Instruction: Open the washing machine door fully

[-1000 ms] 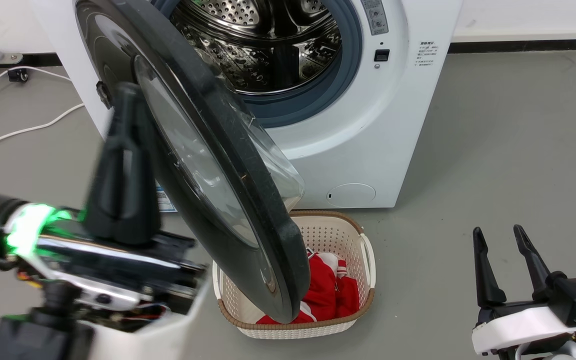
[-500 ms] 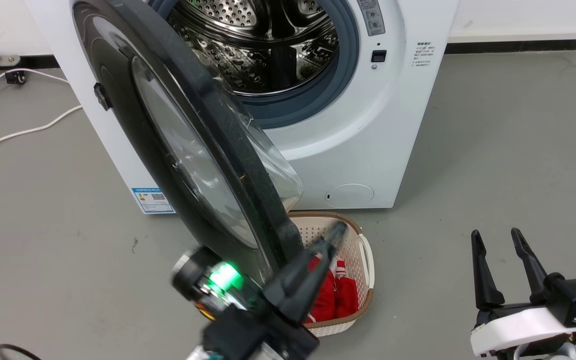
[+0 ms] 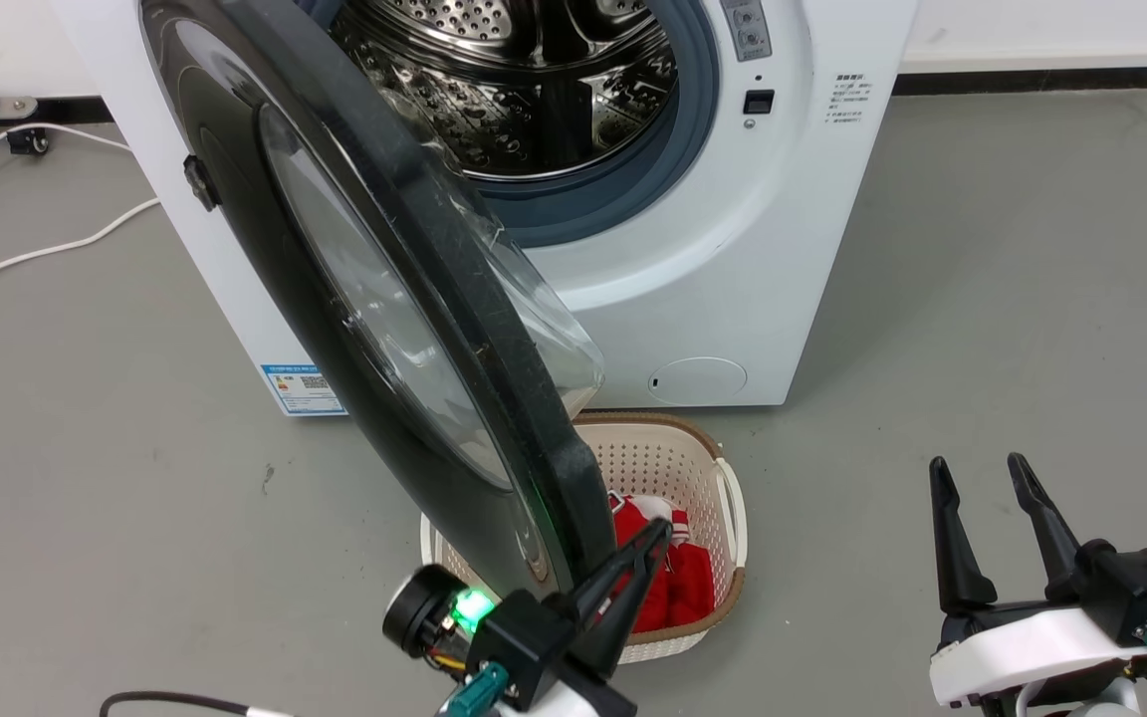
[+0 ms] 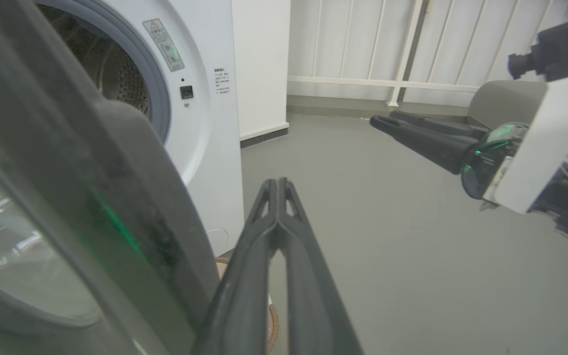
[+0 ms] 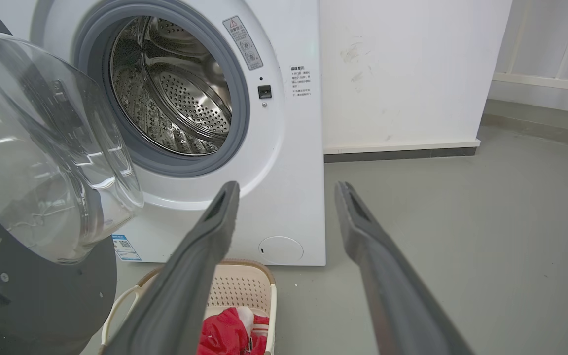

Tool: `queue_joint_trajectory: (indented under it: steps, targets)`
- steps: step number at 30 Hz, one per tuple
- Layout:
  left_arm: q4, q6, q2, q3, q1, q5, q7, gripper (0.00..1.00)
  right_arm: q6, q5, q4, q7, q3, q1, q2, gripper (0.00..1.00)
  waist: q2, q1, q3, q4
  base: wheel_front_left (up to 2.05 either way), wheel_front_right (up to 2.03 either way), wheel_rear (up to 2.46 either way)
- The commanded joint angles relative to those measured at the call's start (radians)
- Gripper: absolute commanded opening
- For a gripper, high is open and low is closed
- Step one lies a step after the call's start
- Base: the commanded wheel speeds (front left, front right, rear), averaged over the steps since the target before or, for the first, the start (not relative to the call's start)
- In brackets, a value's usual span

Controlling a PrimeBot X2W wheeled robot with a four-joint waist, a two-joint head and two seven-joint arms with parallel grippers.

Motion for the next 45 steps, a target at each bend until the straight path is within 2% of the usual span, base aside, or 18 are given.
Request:
queue_joint_trajectory:
  steps: [1,11,18,28,35,45]
  targets:
    - [0.011,0.008,-0.006,0.006,-0.018,-0.002,-0.014,0.00,-0.001,0.005,0.003,-0.004,-0.001,-0.012,0.003,1.00,-0.0001,0.0000,0.003,0.001,0.00,0.00,0.00]
    - [0.136,0.024,-0.038,0.045,-0.111,-0.016,-0.077,0.00,-0.001,0.016,0.020,-0.003,0.011,-0.021,0.003,1.00,-0.0001,0.0000,0.008,-0.005,0.00,0.00,0.00]
    - [0.157,0.046,-0.036,0.070,-0.095,-0.026,-0.090,0.00,-0.001,0.026,0.029,-0.004,0.014,-0.018,0.003,1.00,-0.0001,0.0000,0.006,-0.009,0.00,0.00,0.00]
    - [0.062,0.106,0.012,0.106,0.029,-0.029,-0.092,0.00,-0.001,0.043,0.043,-0.006,0.012,-0.018,0.003,1.00,-0.0001,0.0000,0.010,0.030,0.00,0.00,0.00]
    - [-0.048,0.142,0.017,0.107,0.119,-0.052,-0.076,0.00,-0.001,0.043,0.043,-0.005,0.012,-0.027,0.003,1.00,-0.0001,0.0000,0.008,0.077,0.00,0.00,0.00]
    - [-0.157,0.186,0.035,0.112,0.200,-0.060,-0.050,0.00,-0.001,0.025,0.023,0.000,-0.008,-0.003,0.003,1.00,-0.0001,0.0000,-0.001,0.192,0.00,0.00,0.00]
